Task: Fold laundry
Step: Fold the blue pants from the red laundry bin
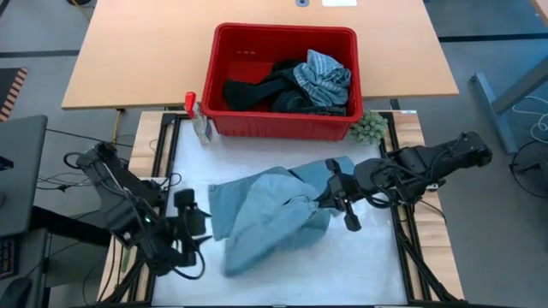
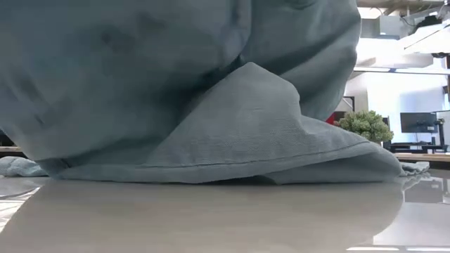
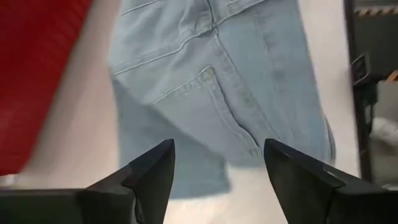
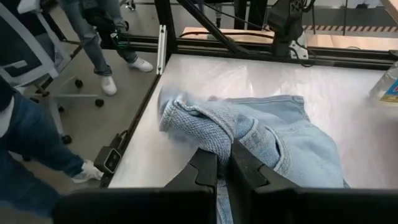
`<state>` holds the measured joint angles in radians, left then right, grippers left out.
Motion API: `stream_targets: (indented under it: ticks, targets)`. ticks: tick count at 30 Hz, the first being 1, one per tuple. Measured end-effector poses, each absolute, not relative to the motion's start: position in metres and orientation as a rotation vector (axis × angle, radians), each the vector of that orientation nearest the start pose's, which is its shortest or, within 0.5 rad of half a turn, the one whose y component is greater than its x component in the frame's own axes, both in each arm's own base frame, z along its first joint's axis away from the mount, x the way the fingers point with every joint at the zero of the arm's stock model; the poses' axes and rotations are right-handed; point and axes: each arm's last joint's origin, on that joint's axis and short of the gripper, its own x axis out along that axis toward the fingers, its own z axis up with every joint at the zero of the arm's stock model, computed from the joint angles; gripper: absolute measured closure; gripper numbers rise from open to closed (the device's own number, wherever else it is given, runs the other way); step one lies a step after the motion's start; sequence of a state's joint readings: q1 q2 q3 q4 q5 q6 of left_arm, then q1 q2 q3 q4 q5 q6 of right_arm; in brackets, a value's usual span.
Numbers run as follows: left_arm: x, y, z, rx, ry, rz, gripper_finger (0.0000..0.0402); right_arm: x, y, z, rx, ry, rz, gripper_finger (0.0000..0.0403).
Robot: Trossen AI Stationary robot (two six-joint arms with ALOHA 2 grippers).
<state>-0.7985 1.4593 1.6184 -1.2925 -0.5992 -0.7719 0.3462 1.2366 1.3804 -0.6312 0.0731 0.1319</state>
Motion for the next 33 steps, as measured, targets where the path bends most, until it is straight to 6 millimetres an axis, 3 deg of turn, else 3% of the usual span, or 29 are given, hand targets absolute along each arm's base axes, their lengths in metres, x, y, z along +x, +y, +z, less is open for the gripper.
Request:
stream_targets:
  ticks: [4, 8, 15, 20, 24, 30, 33]
  targets:
    - [0.216, -0.184, 0.366, -0.058, 0.751, 0.167, 0.0165, 0.239, 0.083, 0.402, 0.044, 0.497, 0.227, 0.0365]
    - [0.232, -0.180, 0.349, -0.073, 0.702, 0.173, 0.0165, 0.241, 0.080, 0.401, 0.055, 0.504, 0.210, 0.0365]
    - [0.236, -0.159, 0.335, -0.096, 0.549, 0.164, 0.0165, 0.250, 0.082, 0.383, 0.060, 0.639, 0.222, 0.0365]
    - [0.257, -0.114, 0.357, -0.233, 0.288, 0.076, 0.0165, 0.269, 0.089, 0.366, 0.058, 0.700, 0.245, 0.0365]
    - [0.281, -0.090, 0.359, -0.232, 0.219, -0.038, 0.0165, 0.290, 0.093, 0.353, 0.056, 0.695, 0.244, 0.0365]
    - [0.306, -0.087, 0.368, 0.020, 0.174, -0.248, 0.0165, 0.313, 0.096, 0.342, 0.070, 0.650, 0.315, 0.0365]
    - [0.317, -0.090, 0.373, 0.138, 0.194, -0.311, 0.0165, 0.316, 0.095, 0.343, 0.082, 0.636, 0.330, 0.0365]
